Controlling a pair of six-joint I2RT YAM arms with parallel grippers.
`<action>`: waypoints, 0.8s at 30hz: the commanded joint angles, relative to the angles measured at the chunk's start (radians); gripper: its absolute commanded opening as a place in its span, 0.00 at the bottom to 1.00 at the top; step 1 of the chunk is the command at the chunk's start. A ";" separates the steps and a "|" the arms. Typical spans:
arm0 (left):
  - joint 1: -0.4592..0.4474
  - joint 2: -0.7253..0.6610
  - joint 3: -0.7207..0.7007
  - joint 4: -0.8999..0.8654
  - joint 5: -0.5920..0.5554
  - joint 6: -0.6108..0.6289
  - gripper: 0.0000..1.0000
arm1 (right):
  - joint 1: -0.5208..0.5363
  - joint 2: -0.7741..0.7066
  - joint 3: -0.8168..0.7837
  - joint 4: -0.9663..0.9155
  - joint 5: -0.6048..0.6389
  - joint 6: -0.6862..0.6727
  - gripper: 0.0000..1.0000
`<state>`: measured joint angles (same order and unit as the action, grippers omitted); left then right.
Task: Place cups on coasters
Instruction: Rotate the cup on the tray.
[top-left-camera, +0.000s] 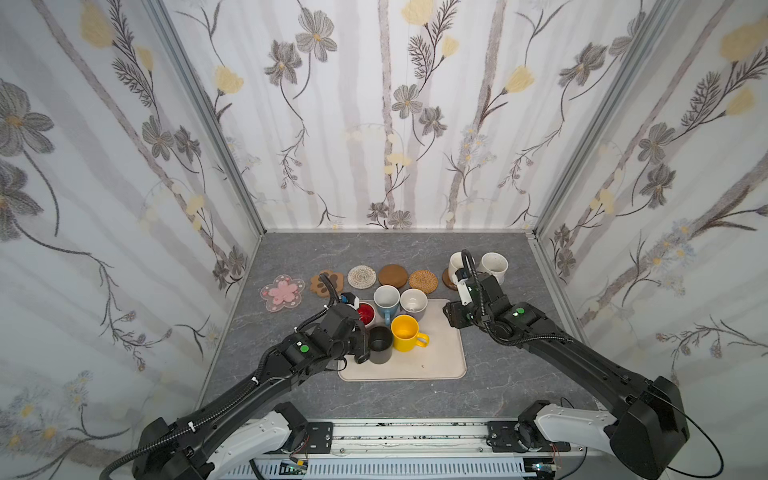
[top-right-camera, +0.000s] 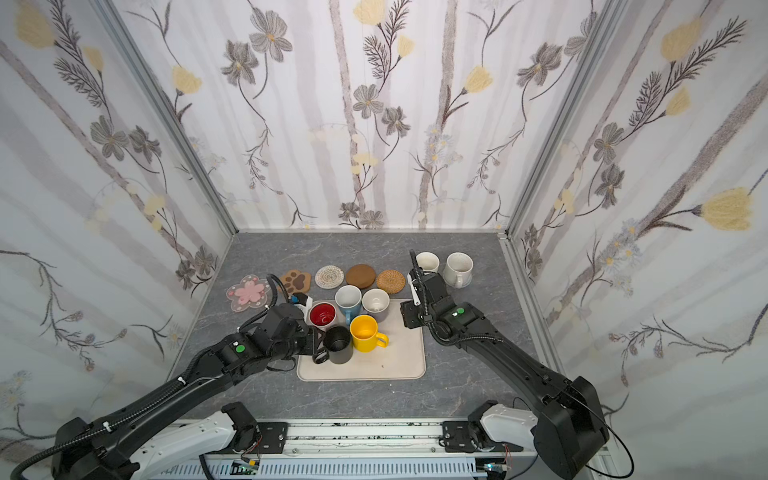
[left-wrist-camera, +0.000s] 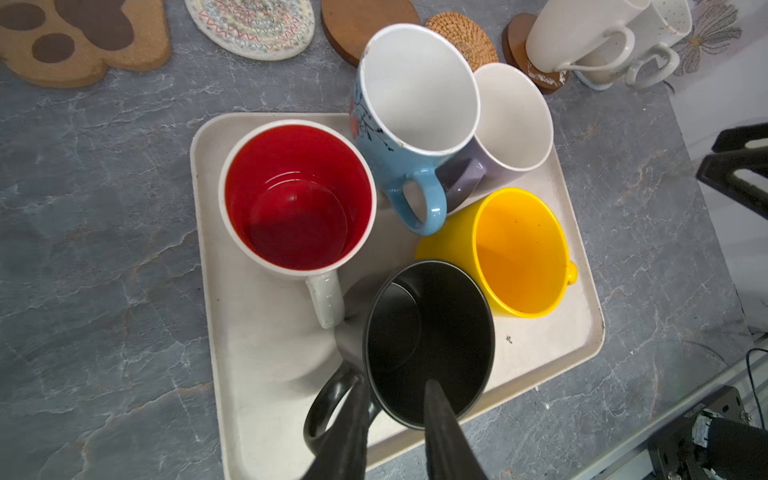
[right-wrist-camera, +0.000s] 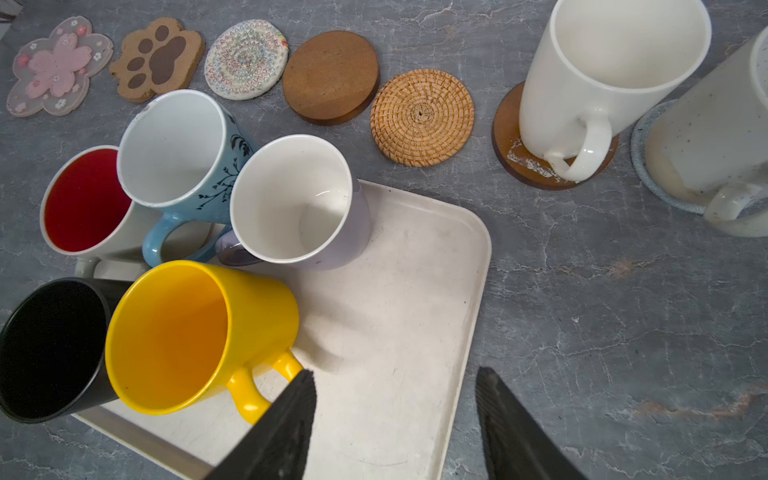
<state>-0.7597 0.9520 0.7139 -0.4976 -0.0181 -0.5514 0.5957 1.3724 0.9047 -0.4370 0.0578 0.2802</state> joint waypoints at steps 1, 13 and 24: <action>-0.021 -0.011 0.003 -0.033 -0.047 -0.043 0.27 | 0.004 -0.009 -0.012 0.053 -0.007 0.006 0.63; -0.082 -0.064 -0.062 -0.042 -0.184 -0.193 0.60 | 0.009 0.018 -0.017 0.080 -0.033 -0.004 0.63; -0.129 -0.149 -0.183 -0.023 -0.237 -0.340 0.41 | 0.012 0.073 0.017 0.088 -0.052 -0.024 0.63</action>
<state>-0.8894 0.8017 0.5484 -0.5274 -0.2115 -0.8192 0.6056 1.4342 0.9089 -0.3908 0.0158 0.2680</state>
